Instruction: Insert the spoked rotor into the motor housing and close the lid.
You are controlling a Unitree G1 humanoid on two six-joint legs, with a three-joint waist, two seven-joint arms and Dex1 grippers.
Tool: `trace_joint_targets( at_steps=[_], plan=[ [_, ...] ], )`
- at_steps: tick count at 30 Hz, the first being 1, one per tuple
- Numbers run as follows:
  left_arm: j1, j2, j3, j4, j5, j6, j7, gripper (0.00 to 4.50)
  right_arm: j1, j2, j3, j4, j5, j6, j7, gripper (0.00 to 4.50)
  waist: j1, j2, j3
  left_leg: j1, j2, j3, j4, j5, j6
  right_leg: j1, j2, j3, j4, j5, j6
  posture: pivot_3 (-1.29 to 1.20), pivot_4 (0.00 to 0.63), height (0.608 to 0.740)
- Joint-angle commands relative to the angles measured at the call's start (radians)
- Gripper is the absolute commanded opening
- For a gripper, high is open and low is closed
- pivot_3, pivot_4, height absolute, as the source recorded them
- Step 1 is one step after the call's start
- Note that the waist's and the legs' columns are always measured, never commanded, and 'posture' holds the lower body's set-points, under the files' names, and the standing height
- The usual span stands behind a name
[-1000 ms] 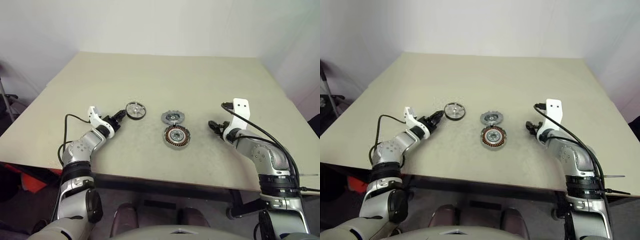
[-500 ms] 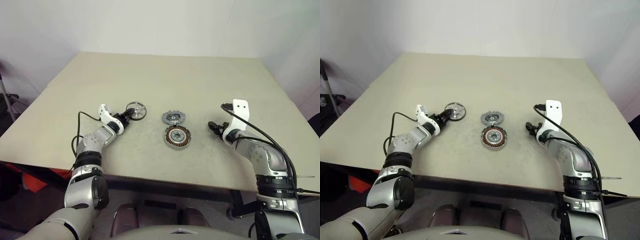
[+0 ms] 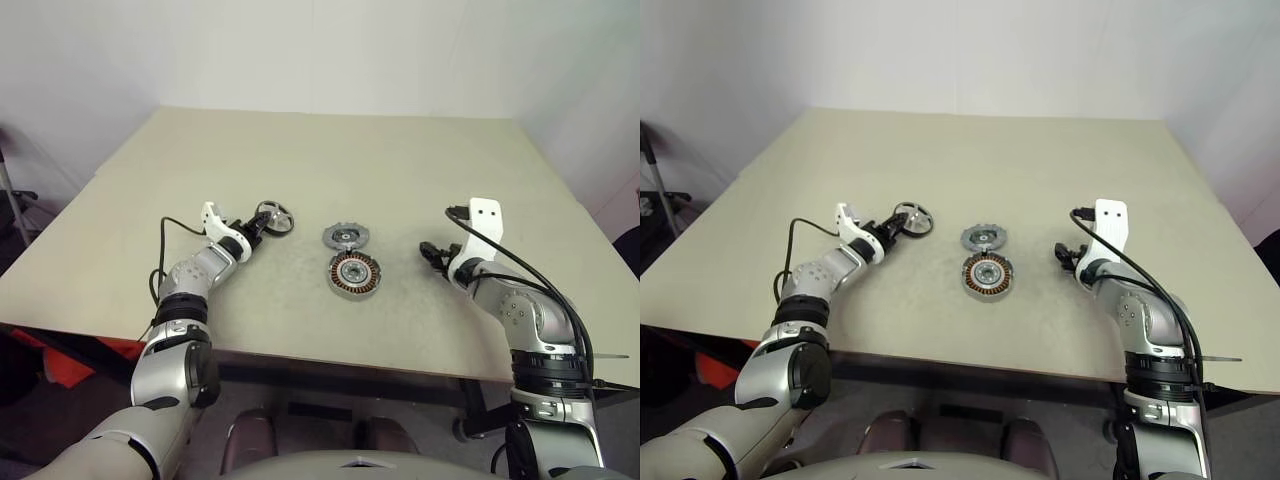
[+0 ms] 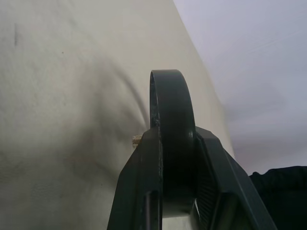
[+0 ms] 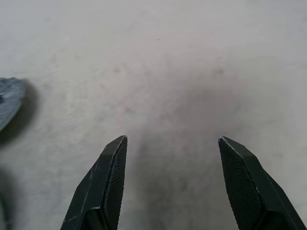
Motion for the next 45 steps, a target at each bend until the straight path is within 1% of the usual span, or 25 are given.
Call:
trace_joint_targets(
  at_steps=[1,8,12,15,17,25,33,45],
  plan=[
    [-0.004,-0.023,0.057,-0.087,-0.137,0.144,-0.024,0.81,-0.007,-0.021,-0.028,0.017,-0.053,-0.039,0.001,3.37,0.0,0.0,0.0,0.0,0.0,0.0,0.0,0.0,0.0,0.0,0.0,0.0,0.0,0.001,-0.002,0.0,0.0,0.74],
    [-0.003,-0.082,0.113,-0.226,-0.327,0.347,0.024,0.81,0.009,-0.019,-0.041,0.053,-0.112,-0.072,0.012,3.37,0.0,-0.001,0.002,-0.003,0.0,0.0,0.0,-0.001,0.001,-0.003,0.0,-0.001,-0.001,0.001,-0.003,0.0,0.0,0.74],
    [0.004,-0.141,0.086,-0.286,-0.388,0.443,0.063,0.81,0.017,-0.01,-0.045,0.058,-0.133,-0.085,0.014,3.37,-0.001,-0.001,0.002,-0.003,0.0,0.0,0.0,-0.001,0.001,-0.003,0.0,-0.001,-0.001,0.001,-0.003,0.0,0.0,0.74],
    [0.004,-0.154,0.063,-0.288,-0.367,0.437,0.078,0.81,0.02,0.0,-0.058,0.052,-0.135,-0.085,0.011,3.37,-0.001,-0.001,0.002,-0.003,0.0,0.0,0.0,-0.001,0.001,-0.002,0.0,-0.001,-0.001,0.001,-0.003,0.0,0.0,0.74],
    [0.004,-0.15,0.063,-0.285,-0.365,0.429,0.082,0.81,0.026,0.001,-0.065,0.046,-0.137,-0.084,0.011,3.37,-0.001,-0.001,0.002,-0.004,0.0,0.0,0.0,-0.001,0.001,-0.002,0.0,-0.001,-0.001,-0.001,0.001,0.0,0.0,0.74],
    [0.005,-0.107,0.038,-0.276,-0.323,0.369,0.067,0.81,0.027,0.01,-0.067,0.044,-0.145,-0.083,0.014,3.37,-0.001,-0.001,0.002,-0.004,0.0,0.0,-0.001,-0.001,0.001,-0.002,0.0,-0.001,-0.002,-0.002,0.003,0.0,0.0,0.74],
    [0.038,-0.091,0.017,-0.289,-0.293,0.34,0.057,0.81,0.012,0.016,-0.063,0.048,-0.153,-0.078,0.032,3.37,-0.002,-0.001,0.002,-0.003,0.0,0.0,-0.001,-0.001,0.001,-0.002,0.0,-0.001,-0.002,-0.003,0.004,0.0,0.0,0.74],
    [0.091,-0.043,-0.018,-0.349,-0.248,0.297,0.02,0.81,-0.012,0.015,-0.022,-0.024,-0.148,-0.12,0.119,3.37,-0.002,-0.001,0.002,-0.003,0.0,0.0,-0.001,-0.001,0.001,-0.002,0.0,-0.001,-0.002,-0.003,0.004,0.0,0.0,0.74]
  ],
)
